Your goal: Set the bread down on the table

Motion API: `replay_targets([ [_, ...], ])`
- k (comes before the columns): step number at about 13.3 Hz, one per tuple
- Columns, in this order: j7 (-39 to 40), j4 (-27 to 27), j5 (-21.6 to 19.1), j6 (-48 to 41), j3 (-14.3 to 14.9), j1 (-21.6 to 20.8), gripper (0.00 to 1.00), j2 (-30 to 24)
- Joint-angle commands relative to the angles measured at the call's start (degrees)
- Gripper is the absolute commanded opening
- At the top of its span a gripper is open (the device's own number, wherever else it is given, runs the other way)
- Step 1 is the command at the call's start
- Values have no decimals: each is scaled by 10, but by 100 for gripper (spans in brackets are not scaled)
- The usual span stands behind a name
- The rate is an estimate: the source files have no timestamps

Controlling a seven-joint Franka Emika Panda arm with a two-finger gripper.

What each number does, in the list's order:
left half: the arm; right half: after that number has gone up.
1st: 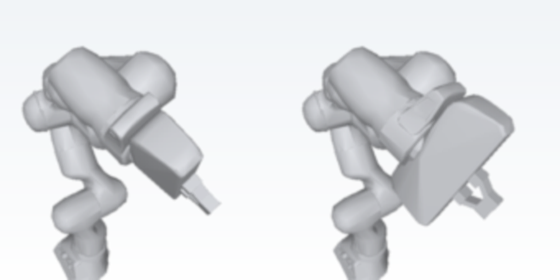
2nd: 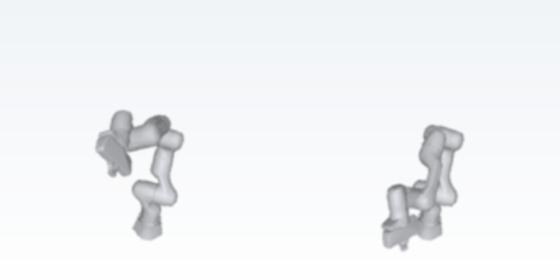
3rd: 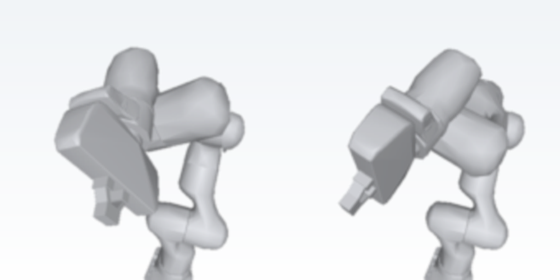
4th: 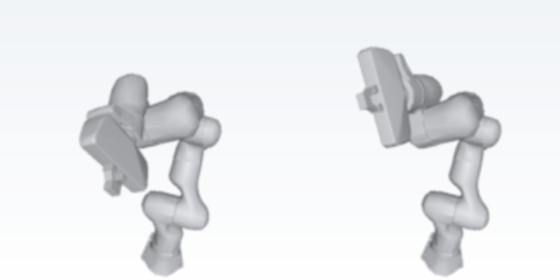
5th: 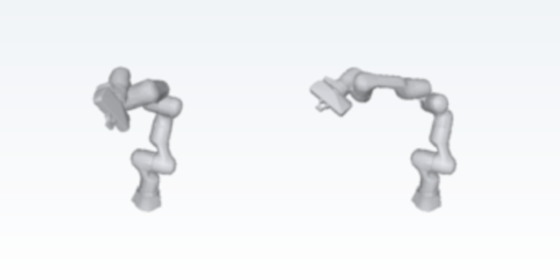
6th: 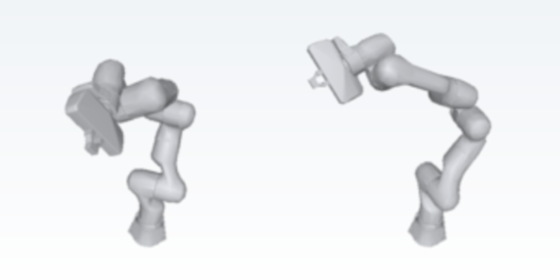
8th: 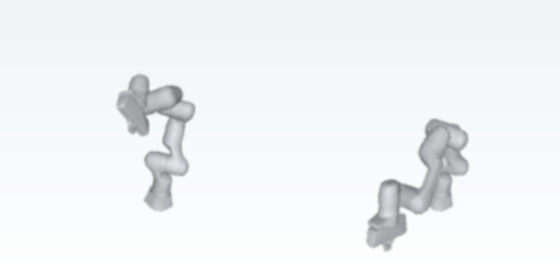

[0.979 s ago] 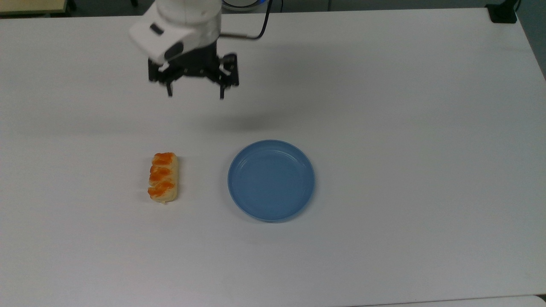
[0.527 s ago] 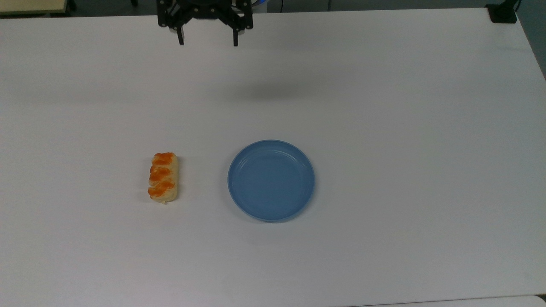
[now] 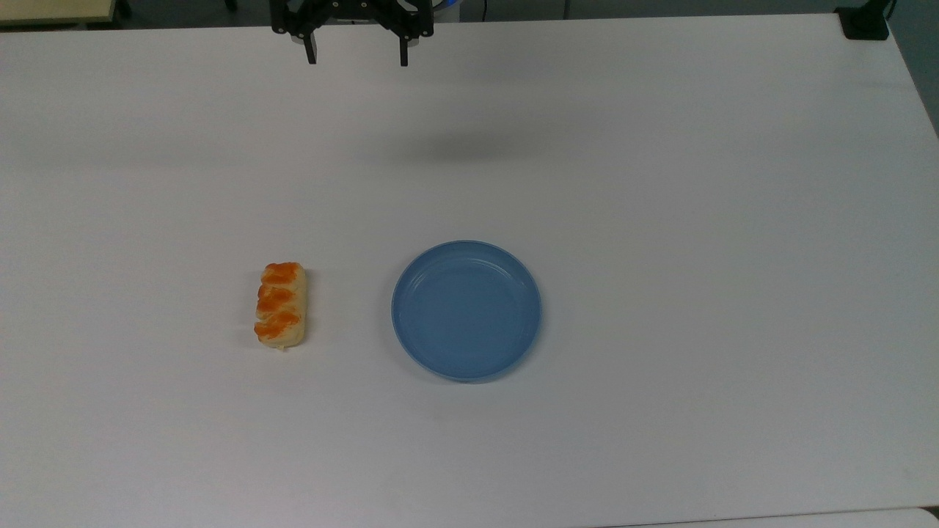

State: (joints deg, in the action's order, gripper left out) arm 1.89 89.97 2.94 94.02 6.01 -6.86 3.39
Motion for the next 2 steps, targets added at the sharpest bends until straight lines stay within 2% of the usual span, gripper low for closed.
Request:
replay_targets([
  [1, -7, 13, -9, -6, 2, -1, 100, -13],
  [2, -7, 12, -9, -6, 3, -1, 100, -13],
])
